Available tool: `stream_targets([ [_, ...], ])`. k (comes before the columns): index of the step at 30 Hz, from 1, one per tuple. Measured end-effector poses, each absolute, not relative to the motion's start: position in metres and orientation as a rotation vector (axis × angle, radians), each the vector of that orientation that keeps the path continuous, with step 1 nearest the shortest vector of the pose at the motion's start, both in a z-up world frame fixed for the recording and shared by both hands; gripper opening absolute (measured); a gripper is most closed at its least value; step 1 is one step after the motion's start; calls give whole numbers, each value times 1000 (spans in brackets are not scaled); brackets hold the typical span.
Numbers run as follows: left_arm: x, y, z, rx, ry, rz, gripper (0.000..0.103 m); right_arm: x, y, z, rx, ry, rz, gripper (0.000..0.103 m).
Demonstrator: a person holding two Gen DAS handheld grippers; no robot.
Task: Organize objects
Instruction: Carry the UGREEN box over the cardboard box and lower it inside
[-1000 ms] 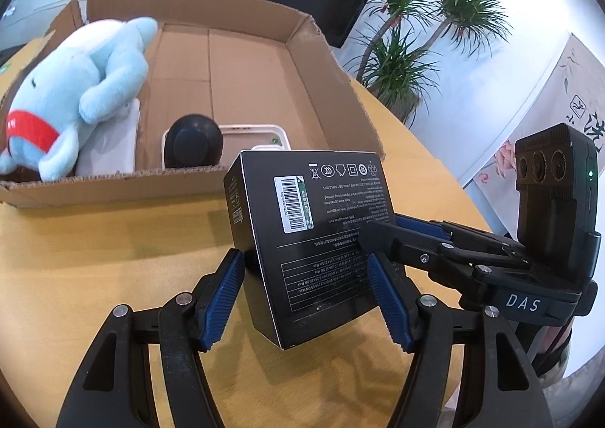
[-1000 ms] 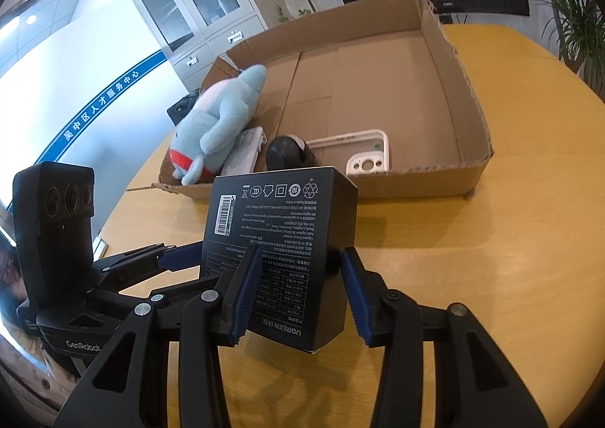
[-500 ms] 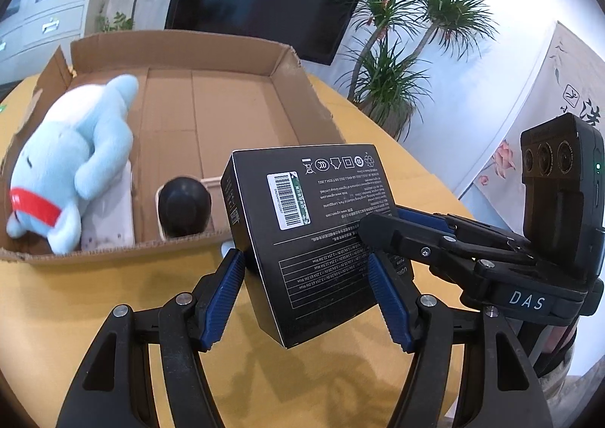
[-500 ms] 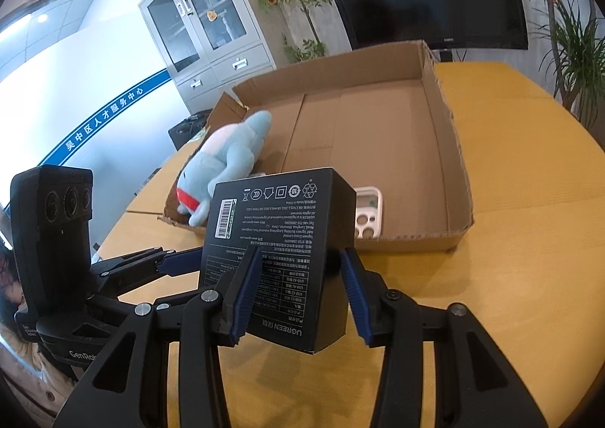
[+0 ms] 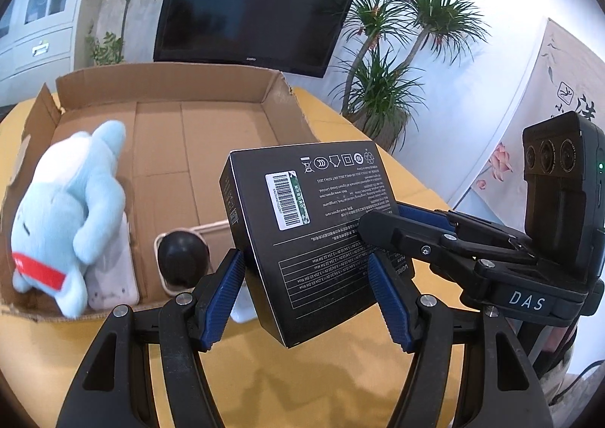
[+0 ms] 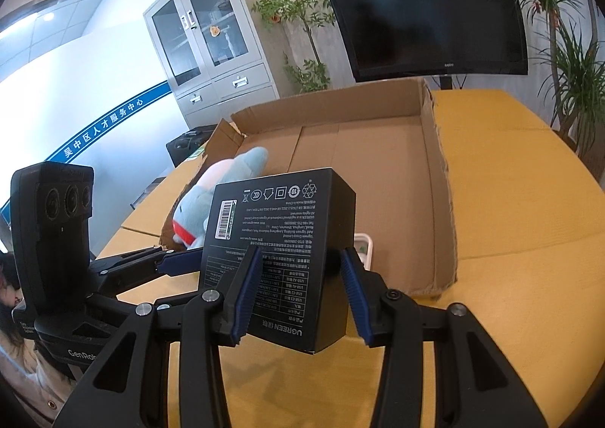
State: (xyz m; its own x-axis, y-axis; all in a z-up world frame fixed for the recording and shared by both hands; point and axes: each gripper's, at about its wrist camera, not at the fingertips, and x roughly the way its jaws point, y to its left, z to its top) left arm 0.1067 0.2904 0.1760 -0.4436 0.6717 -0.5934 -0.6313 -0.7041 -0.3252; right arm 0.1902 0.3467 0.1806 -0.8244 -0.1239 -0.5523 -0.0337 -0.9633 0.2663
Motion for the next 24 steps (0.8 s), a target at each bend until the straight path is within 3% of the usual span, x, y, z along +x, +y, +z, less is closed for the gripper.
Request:
stream_targets([
  [24,40,316,177,-939,-55,2148,67,140,375,186,903,-406,-2944,41],
])
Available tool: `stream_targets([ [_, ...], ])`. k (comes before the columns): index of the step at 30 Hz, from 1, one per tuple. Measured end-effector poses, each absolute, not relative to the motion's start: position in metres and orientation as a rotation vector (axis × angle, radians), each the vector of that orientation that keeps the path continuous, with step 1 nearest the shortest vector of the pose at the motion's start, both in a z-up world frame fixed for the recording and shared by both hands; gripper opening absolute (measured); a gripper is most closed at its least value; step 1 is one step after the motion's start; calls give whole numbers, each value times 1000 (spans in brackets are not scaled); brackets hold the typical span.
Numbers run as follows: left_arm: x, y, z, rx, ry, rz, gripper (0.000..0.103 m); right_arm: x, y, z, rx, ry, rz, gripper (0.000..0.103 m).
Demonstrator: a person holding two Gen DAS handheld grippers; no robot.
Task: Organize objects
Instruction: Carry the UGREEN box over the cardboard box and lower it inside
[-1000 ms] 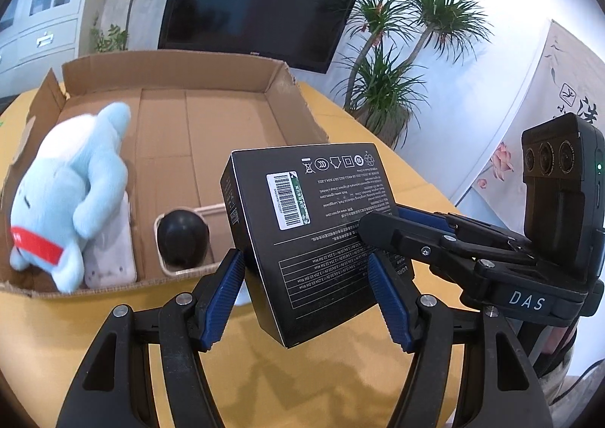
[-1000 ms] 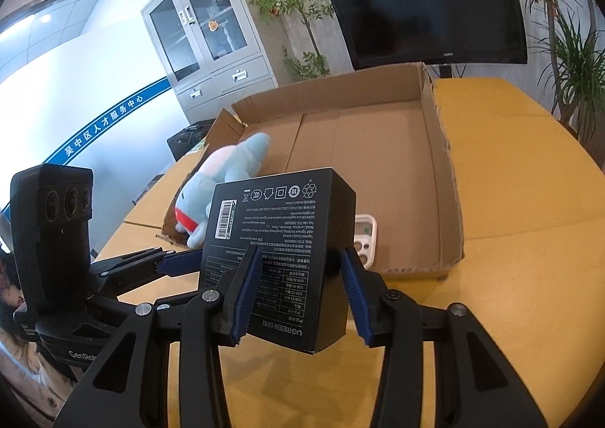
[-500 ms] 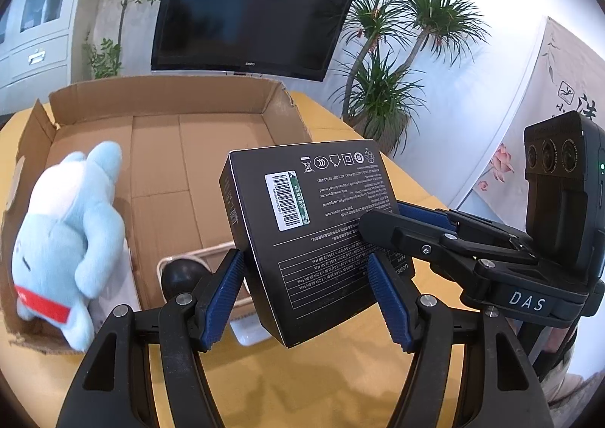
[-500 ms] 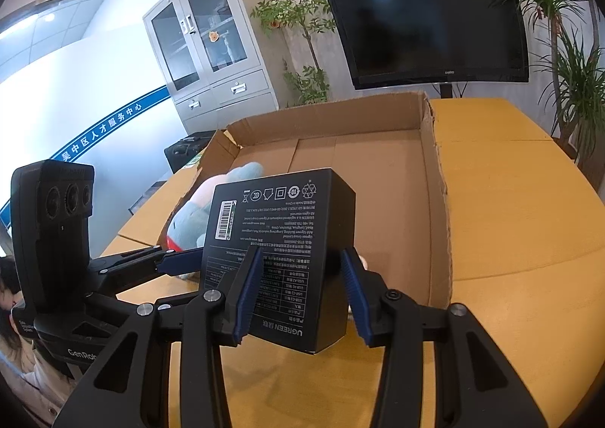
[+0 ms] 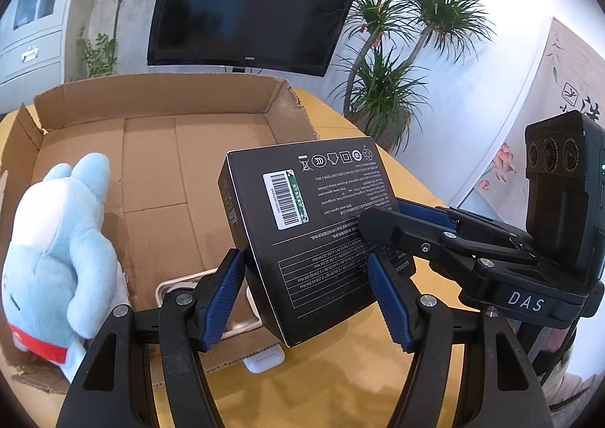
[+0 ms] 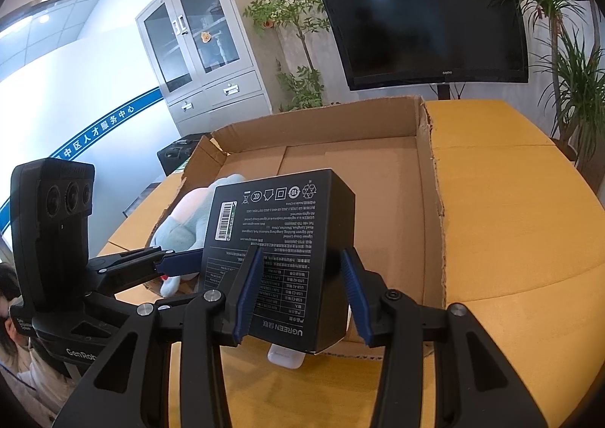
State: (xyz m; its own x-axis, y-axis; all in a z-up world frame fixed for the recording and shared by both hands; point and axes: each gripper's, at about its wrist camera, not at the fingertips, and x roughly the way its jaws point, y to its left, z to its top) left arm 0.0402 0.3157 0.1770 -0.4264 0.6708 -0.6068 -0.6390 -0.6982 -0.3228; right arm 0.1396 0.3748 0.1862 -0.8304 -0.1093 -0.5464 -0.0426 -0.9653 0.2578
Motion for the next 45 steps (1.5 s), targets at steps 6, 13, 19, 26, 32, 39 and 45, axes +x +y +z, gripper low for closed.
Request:
stream_targets([
  [6,32,321,174,-946,-54,2147,67,131,381,183,910,-410,-2945,41],
  [13,24,326,170,-951,-51,2146,67,126,385,181,916,-417,-2945,41],
  [19,18,329,167,-956,-56,2140,66,123,389,179,923,-418,-2947,41],
  [26,10,331,163,-969,-58,2140,65,115,395,175,938,-423,-2940,41],
  [32,2,333,156,-985,-62,2135,65,106,399,169,960,-430,-2934,41],
  [39,-9,336,145,-1014,-66,2129,65,95,403,159,994,-446,-2924,41],
  [45,-15,340,136,-1038,-68,2121,65,89,407,150,1025,-464,-2917,41],
])
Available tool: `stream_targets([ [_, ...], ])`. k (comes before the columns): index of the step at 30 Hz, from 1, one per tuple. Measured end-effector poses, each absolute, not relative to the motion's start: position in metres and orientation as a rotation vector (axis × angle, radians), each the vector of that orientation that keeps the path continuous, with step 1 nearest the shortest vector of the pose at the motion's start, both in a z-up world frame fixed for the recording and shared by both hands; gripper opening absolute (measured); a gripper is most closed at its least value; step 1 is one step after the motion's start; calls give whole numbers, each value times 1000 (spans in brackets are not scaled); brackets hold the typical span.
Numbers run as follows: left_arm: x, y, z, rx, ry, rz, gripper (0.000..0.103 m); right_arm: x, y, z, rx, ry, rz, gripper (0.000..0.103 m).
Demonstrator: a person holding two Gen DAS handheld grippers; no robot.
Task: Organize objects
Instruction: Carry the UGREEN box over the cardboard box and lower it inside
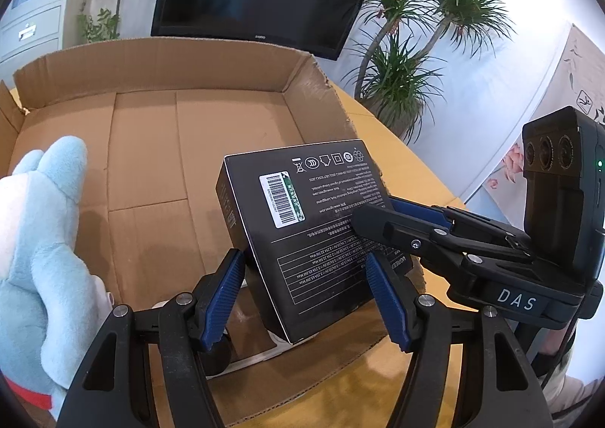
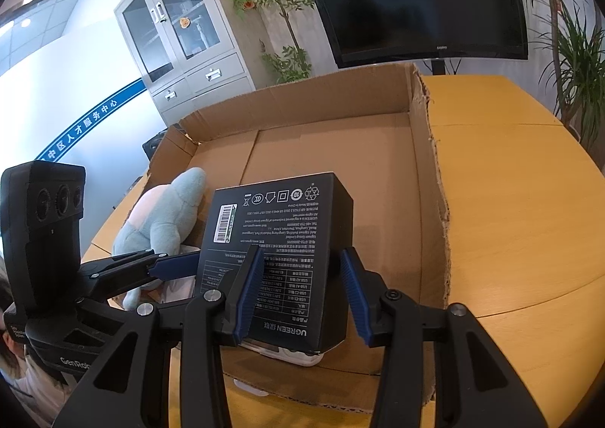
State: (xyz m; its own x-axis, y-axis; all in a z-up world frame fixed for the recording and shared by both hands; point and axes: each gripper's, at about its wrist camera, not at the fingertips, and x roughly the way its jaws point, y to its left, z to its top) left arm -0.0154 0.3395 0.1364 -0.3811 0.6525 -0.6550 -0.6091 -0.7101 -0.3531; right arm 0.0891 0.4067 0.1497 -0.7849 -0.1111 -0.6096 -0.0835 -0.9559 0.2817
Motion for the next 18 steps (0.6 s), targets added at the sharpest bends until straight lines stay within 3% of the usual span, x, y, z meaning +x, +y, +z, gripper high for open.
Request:
stream_targets([
  [18,-28,350,110,-1103,-68,2097,65,77,416,125,1118,-505,-2891,41],
])
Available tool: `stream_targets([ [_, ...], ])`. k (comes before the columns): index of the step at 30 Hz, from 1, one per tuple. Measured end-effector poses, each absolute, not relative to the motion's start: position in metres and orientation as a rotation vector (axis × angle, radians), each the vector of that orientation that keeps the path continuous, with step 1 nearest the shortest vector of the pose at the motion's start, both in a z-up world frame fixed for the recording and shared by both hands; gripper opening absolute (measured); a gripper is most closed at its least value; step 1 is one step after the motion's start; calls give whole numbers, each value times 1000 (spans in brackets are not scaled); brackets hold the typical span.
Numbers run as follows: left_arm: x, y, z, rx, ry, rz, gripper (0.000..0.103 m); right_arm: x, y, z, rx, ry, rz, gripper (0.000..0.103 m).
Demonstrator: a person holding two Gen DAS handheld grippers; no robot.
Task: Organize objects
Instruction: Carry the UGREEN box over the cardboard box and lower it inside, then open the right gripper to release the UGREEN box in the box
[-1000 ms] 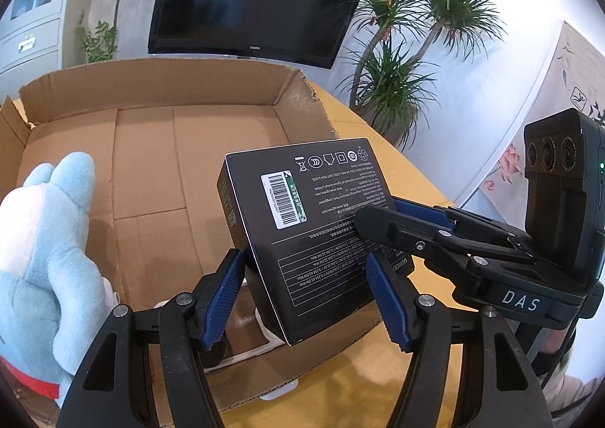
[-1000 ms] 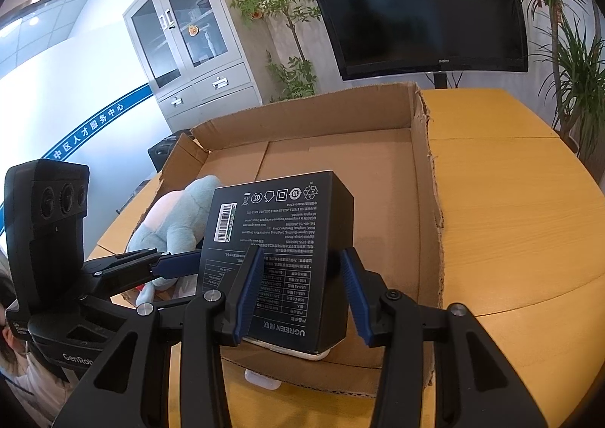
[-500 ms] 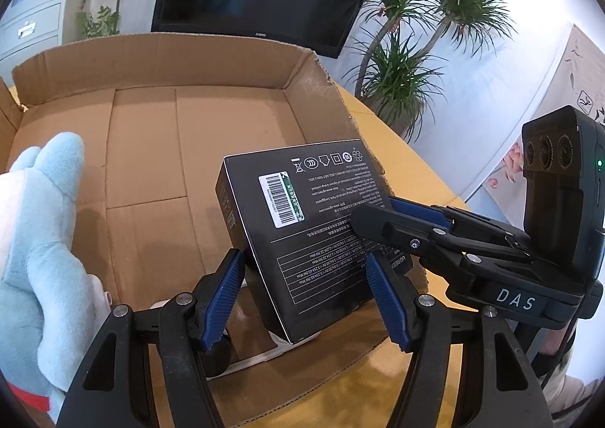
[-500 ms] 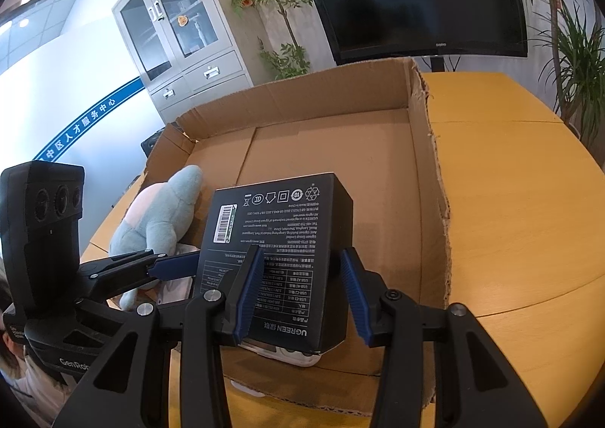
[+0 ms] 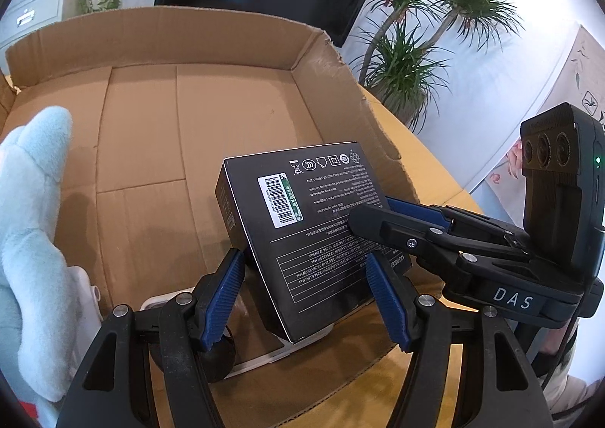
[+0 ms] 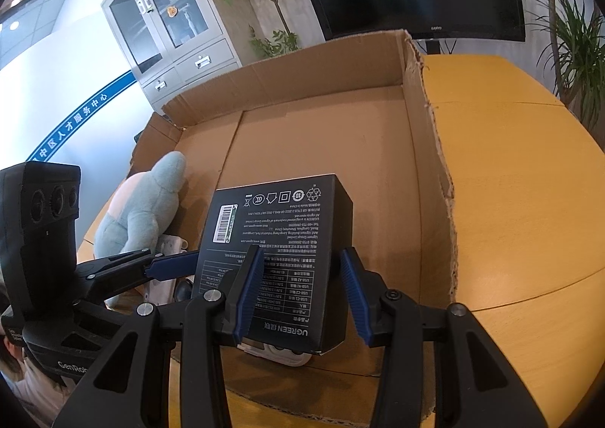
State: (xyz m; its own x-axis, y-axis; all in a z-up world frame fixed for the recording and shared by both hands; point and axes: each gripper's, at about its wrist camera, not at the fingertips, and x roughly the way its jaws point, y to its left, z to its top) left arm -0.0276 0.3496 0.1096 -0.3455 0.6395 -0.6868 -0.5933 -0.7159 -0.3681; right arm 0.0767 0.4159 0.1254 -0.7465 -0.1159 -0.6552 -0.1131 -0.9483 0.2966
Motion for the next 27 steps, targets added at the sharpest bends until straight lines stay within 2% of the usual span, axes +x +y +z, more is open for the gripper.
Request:
stream_targets([
  [10,-28,354,93,-1113,-19,2134,68,71,419,103,1211,-509,-2891,42],
  [13,-18,344,109,-1045,-2,2196,76,79,416,110,1185,-489,-2924,50],
  [14,-14,338,116,-1020,-7,2212,79,84,416,114,1166,-472,-2954,57],
  [16,-1,321,129,-971,-24,2239,82,100,416,126,1096,-464,-2988,63],
  [18,11,307,137,-947,-30,2248,91,119,416,136,1029,-477,-2989,69],
  [23,64,266,134,-942,-100,2182,91,173,400,145,939,-442,-2928,75],
  [27,92,241,104,-1046,-165,2161,91,191,365,121,1032,-387,-2790,76],
])
